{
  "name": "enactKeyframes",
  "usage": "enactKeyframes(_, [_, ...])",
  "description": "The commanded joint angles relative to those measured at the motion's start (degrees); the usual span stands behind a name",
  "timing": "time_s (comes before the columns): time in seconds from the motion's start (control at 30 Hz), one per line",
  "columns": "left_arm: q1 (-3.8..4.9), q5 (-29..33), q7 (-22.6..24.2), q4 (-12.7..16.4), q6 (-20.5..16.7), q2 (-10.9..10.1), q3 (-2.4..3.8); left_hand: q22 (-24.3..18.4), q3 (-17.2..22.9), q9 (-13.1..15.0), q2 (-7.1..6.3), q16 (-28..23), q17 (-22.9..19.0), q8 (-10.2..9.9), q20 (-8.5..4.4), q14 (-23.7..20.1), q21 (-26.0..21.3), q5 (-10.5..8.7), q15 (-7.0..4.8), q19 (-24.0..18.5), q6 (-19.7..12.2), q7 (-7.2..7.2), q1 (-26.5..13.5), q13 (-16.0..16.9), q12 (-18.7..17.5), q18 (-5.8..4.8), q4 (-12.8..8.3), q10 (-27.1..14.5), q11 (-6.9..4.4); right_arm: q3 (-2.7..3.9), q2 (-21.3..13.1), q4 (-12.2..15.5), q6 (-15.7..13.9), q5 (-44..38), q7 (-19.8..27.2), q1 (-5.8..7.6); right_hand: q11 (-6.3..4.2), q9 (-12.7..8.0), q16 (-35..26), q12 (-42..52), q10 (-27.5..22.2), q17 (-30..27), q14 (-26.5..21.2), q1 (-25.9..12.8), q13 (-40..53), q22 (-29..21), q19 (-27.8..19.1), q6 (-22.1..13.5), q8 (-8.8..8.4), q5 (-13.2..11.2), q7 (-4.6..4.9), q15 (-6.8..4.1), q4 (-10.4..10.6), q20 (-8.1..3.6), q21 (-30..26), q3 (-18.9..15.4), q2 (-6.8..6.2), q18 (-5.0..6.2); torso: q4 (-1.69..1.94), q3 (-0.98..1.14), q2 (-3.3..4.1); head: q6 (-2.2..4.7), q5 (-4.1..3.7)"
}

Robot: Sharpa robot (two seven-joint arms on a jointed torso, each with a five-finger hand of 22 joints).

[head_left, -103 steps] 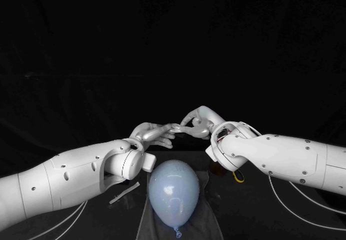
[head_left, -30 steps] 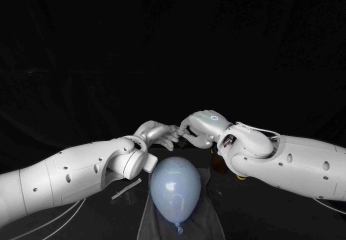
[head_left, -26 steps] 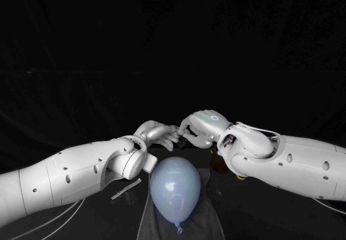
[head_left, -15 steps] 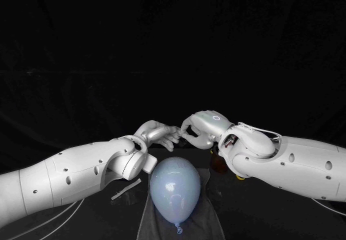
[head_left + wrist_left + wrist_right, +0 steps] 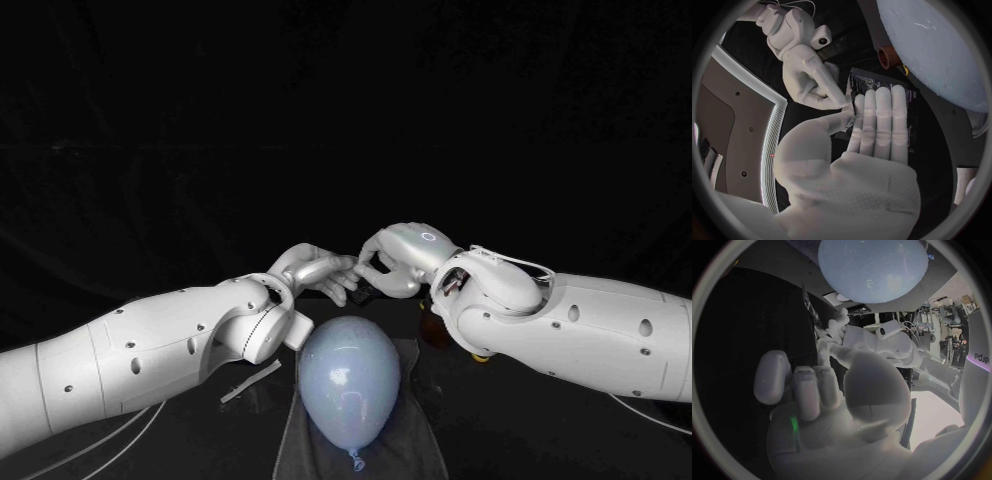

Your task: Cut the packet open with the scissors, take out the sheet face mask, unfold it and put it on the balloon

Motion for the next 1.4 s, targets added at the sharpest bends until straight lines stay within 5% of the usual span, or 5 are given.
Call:
enactKeyframes(0.03, [0.1, -0.9, 0.1, 0.5, 1.4, 0.2, 0.07, 0.0, 5.3, 0.0, 0.56, 0.3, 0.1, 0.2, 0.04, 0.1, 0.4, 0.26, -0.28, -0.4, 0.3, -0.1, -0.1, 0.1, 0.3, 1.14, -5.4, 0.9, -0.43, 0.07, 0.3, -0.5, 0.6, -0.3, -1.8, 0.01, -0.03, -0.2, 0.2, 0.2, 6.1, 15.1, 6.0, 0.4, 15.1, 1.8, 0.0, -0.1, -0.49, -0.2, 0.41, -0.1, -0.7, 0.25, -0.3, 1.0, -0.05, -0.56, 0.09, 0.01, 0.03, -0.15, -0.26])
enactKeyframes(0.23, [0.1, -0.9, 0.0, 0.7, 1.6, 0.0, 0.07, 0.1, 5.4, 0.0, 0.58, 0.3, 0.1, 0.2, 0.03, 0.1, 0.5, 0.26, -0.29, -0.4, 0.3, -0.11, -0.1, 0.1, 0.3, 1.14, -5.5, 0.9, -0.43, 0.09, 0.4, -0.9, 0.9, -1.9, -2.8, 0.02, -0.02, 0.2, 0.2, 0.2, 6.1, 15.1, 6.0, 5.4, 15.1, 1.9, 0.0, -0.1, -0.17, -0.6, 0.5, -0.11, -6.5, 0.18, -0.6, 3.2, -1.83, -0.55, -0.04, 0.0, 0.01, -0.19, -0.26])
enactKeyframes(0.5, [0.1, -0.9, 0.3, 1.2, 1.4, -0.2, 0.07, 0.4, 5.5, 0.1, 0.64, 0.3, 0.1, 0.3, -0.03, 0.2, 1.0, 0.54, -0.33, -0.6, 0.4, -0.14, -0.1, 0.2, 0.4, 1.15, -5.8, 1.0, -0.47, 0.1, 0.4, -0.8, 2.3, -4.6, -3.9, 0.02, 0.21, 0.5, 0.2, -0.1, 5.9, 15.1, 6.0, 6.9, 14.8, 1.7, -0.3, -0.5, 0.01, -0.9, 0.77, 0.03, -9.3, 0.24, -1.3, 1.1, -4.93, -0.45, -0.04, 0.01, 0.0, -0.28, -0.31])
enactKeyframes(0.93, [0.09, -0.7, 1.3, 1.9, 1.6, -0.5, 0.07, 1.7, 6.1, 0.8, 0.69, 0.5, 0.2, 0.8, -0.15, 0.4, 2.7, 2.84, -0.44, -1.5, 0.8, -0.31, -1.1, 0.5, 0.5, 1.13, -6.3, 1.2, -0.6, 0.09, 0.5, -0.7, 5.5, -4.8, -4.7, 0.02, 1.71, -0.6, 0.2, -1.8, 4.6, 15.1, 6.0, 5.7, 13.3, 1.2, -0.9, -3.4, -2.45, -0.9, 2.45, 1.29, -8.9, 1.14, -2.7, -2.7, -7.86, -0.33, -0.03, 0.01, -0.01, -0.44, -0.49])
enactKeyframes(1.4, [0.09, -0.2, 2.6, 2.6, 2.6, -0.7, 0.07, 2.2, 6.3, 1.6, 1.15, 0.2, 0.1, 1.3, 0.04, -0.3, 3.3, 3.06, -0.22, -2.7, 0.7, -0.32, -1.6, 0.5, 0.2, 1.06, -6.2, 0.6, -0.45, 0.08, 0.6, -0.5, 4.2, -5.3, -5.3, 0.02, 2.53, -1.8, 0.2, -2.7, 3.9, 15.1, 6.0, 6.8, 12.5, 0.8, -1.3, -5.2, -4.74, -0.9, 3.33, 2.05, -7.5, 1.96, -3.7, -6.1, -8.3, -0.14, 0.01, 0.01, 0.0, -0.61, -0.71])
